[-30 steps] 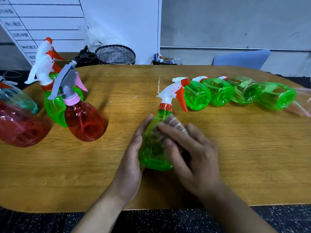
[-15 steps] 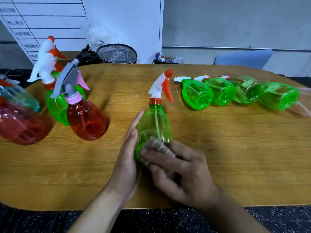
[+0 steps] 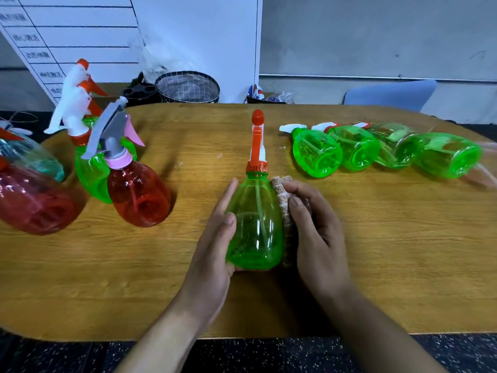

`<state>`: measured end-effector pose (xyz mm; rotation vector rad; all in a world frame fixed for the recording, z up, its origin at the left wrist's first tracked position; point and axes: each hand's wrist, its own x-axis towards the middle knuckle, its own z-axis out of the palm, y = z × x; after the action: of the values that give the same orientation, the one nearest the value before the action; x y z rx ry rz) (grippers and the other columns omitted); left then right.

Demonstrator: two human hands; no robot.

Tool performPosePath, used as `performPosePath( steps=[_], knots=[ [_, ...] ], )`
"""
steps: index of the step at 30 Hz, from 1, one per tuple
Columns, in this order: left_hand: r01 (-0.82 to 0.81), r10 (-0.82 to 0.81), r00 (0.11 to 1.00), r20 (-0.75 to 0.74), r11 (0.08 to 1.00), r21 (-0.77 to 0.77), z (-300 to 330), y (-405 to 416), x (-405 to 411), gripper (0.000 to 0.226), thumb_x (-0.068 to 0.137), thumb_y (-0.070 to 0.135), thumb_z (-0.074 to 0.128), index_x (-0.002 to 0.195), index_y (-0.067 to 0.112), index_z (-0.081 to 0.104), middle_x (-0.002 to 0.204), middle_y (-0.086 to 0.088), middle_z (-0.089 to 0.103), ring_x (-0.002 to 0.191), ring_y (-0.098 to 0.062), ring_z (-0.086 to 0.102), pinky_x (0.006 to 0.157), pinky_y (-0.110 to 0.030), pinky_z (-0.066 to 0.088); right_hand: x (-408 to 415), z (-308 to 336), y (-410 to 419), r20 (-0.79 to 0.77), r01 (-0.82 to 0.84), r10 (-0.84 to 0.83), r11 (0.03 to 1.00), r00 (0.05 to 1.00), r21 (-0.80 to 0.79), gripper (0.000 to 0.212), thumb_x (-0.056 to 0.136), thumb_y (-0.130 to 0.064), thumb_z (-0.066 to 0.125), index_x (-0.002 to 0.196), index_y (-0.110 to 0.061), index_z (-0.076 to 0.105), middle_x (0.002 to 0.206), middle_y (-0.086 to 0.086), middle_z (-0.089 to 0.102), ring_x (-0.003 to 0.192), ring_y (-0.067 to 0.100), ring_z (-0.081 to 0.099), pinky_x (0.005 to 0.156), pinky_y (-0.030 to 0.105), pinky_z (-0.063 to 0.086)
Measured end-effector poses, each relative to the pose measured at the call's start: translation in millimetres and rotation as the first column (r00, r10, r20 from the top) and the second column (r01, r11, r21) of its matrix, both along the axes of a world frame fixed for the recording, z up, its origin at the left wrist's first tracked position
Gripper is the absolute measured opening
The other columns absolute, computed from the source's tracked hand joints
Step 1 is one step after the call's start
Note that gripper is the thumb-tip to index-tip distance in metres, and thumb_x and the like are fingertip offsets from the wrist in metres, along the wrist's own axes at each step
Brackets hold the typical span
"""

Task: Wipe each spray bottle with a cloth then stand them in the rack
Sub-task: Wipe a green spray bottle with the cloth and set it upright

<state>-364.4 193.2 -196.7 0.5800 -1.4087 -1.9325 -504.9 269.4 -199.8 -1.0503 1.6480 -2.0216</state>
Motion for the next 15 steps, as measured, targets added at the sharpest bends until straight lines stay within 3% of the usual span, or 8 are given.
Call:
performPosePath(
  steps=[3,6,10,13,15],
  knots=[
    [0.027,-0.019,0.997,0.07,0.993,-0.114,-4.3,-1.6,0.5,0.044,0.103,0.056,0.047,0.145,0.066,0.049,0.16,0.031,0.044,0.152,-0.007,0.043,0.116,-0.057,0.047,-4.8,4.8,1.5,-0.1,0.049,-0.053,0.998,0.994,-0.043,0.03,0.106,-0.007,0.049,0.127,-0.01,0.07,0.128,-0.01,0.071,0.131,0.011,0.061,0.107,0.023,0.046],
    [0.042,-0.001,0.99,0.138,0.954,-0.296,-7.7,1.6,-1.9,0.045,0.104,0.049,0.042,0.149,0.055,0.049,0.16,0.035,0.041,0.154,0.006,0.03,0.131,-0.046,0.025,-6.4,9.3,4.7,-0.262,0.1,-0.107,0.994,0.959,-0.038,0.03,0.107,-0.012,0.05,0.131,-0.011,0.069,0.129,-0.005,0.07,0.126,0.013,0.063,0.103,0.023,0.046],
    [0.063,-0.045,0.994,0.095,0.979,-0.194,-15.4,-2.5,-2.0,0.048,0.102,0.053,0.05,0.151,0.052,0.053,0.165,0.02,0.044,0.158,-0.007,0.033,0.13,-0.053,0.025,-2.2,7.9,10.9,-0.581,0.152,-0.058,0.982,0.812,0.115,0.036,0.106,-0.034,0.053,0.136,-0.024,0.07,0.103,-0.002,0.063,0.092,0.001,0.059,0.076,0.015,0.047],
    [0.056,-0.052,0.998,0.047,0.994,-0.096,-14.5,-5.3,0.6,0.047,0.106,0.044,0.049,0.153,0.048,0.051,0.163,0.011,0.049,0.152,-0.017,0.046,0.124,-0.052,0.038,2.8,5.0,15.4,-0.687,0.073,-0.002,0.995,0.726,0.074,0.033,0.103,-0.029,0.06,0.131,-0.021,0.074,0.095,-0.009,0.049,0.079,-0.002,0.05,0.068,0.015,0.044],
    [0.031,-0.029,0.999,0.033,0.997,-0.076,-11.5,-6.5,1.6,0.049,0.106,0.039,0.043,0.154,0.045,0.051,0.161,0.007,0.053,0.148,-0.019,0.052,0.122,-0.051,0.041,7.7,2.1,19.7,-0.764,-0.016,0.054,0.998,0.643,0.057,0.029,0.099,-0.024,0.066,0.126,-0.021,0.077,0.095,-0.006,0.054,0.078,0.003,0.053,0.067,0.022,0.05]
  ],
)
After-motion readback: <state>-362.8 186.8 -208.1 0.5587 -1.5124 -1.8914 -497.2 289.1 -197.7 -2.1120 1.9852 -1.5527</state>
